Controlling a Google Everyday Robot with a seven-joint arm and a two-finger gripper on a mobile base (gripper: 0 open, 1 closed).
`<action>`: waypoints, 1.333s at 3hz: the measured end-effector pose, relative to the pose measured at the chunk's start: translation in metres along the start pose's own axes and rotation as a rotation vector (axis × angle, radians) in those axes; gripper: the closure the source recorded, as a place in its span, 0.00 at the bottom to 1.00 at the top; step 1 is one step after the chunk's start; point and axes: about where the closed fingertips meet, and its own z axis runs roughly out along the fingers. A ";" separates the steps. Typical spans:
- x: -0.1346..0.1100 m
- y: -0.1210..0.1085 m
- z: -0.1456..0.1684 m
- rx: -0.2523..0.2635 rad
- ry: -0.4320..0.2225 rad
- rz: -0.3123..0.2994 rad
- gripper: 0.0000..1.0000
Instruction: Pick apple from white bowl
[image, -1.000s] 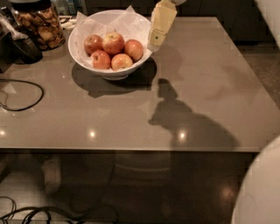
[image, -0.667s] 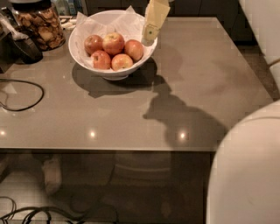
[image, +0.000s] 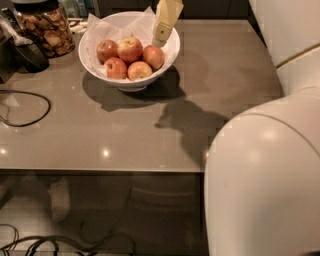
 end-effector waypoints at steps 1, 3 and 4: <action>-0.009 -0.005 0.007 -0.011 -0.011 -0.012 0.10; -0.020 -0.013 0.021 -0.024 -0.024 -0.011 0.17; -0.027 -0.015 0.031 -0.036 -0.027 -0.020 0.20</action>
Offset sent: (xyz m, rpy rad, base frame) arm 0.0096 0.0085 0.0015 -0.0374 0.1020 0.0424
